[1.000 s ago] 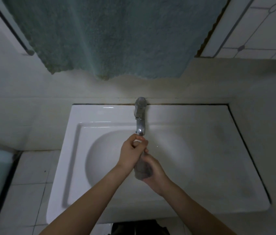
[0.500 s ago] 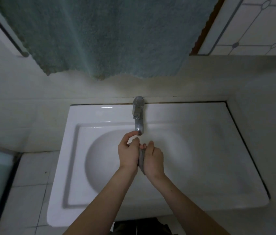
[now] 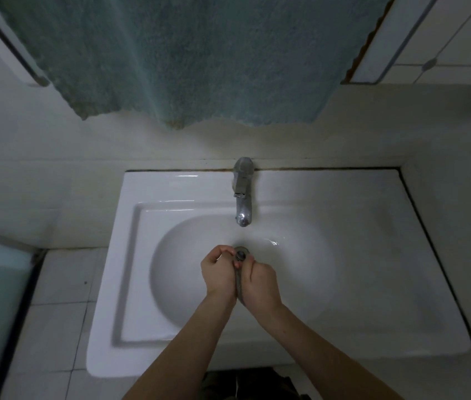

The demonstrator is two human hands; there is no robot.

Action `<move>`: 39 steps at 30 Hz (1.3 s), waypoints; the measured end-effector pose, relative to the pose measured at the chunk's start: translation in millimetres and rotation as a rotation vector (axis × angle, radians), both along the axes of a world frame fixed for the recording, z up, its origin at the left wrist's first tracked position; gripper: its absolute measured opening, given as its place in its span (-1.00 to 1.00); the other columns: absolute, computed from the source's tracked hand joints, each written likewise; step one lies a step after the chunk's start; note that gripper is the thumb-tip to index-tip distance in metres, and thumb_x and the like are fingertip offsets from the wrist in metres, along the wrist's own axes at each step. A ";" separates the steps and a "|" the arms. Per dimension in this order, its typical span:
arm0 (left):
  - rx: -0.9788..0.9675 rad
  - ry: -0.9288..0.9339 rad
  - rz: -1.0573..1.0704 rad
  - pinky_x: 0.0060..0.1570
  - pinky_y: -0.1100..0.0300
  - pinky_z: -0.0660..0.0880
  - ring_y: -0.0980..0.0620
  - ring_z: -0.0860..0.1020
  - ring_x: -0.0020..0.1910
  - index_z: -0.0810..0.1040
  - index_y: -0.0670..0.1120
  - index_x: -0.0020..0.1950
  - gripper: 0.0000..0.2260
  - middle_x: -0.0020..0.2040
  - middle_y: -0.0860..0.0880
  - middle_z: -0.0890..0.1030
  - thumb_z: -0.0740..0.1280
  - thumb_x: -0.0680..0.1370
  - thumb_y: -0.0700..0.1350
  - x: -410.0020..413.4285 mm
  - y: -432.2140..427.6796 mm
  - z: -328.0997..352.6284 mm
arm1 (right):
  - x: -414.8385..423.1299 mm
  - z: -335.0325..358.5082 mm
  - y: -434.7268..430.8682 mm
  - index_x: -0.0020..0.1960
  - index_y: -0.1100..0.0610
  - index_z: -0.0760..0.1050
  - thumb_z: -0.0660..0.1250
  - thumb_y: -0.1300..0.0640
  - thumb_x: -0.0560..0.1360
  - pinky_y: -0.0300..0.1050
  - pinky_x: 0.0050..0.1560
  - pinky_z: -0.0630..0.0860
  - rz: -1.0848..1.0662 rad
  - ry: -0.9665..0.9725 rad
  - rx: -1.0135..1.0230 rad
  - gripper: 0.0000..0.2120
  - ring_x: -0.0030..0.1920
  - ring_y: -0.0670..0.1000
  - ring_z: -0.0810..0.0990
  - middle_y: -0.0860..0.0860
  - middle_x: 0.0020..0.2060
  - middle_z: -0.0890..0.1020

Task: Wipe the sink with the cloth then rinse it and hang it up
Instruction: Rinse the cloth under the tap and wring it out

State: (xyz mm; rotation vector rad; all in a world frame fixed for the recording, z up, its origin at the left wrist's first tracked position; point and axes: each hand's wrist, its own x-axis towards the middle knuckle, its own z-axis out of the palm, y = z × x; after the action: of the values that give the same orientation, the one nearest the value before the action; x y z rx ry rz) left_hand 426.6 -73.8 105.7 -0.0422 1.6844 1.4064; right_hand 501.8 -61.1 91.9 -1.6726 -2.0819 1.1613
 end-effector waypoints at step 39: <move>0.113 0.271 -0.239 -0.45 0.29 0.28 0.15 0.29 -0.63 0.29 -0.01 -0.68 -0.48 -0.68 0.08 0.32 0.29 0.43 -0.36 2.3 18.6 16.4 | -4.6 5.6 -6.2 -0.49 0.16 0.29 -0.01 0.24 0.65 -0.31 -0.64 0.24 -0.559 0.556 -0.306 -0.48 -0.69 0.01 0.35 0.09 -0.66 0.38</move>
State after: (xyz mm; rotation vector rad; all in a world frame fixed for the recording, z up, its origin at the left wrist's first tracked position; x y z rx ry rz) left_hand 429.0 -55.2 122.2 0.4166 1.7568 1.3672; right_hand 497.2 -67.3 97.5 -1.6390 -1.0601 1.5499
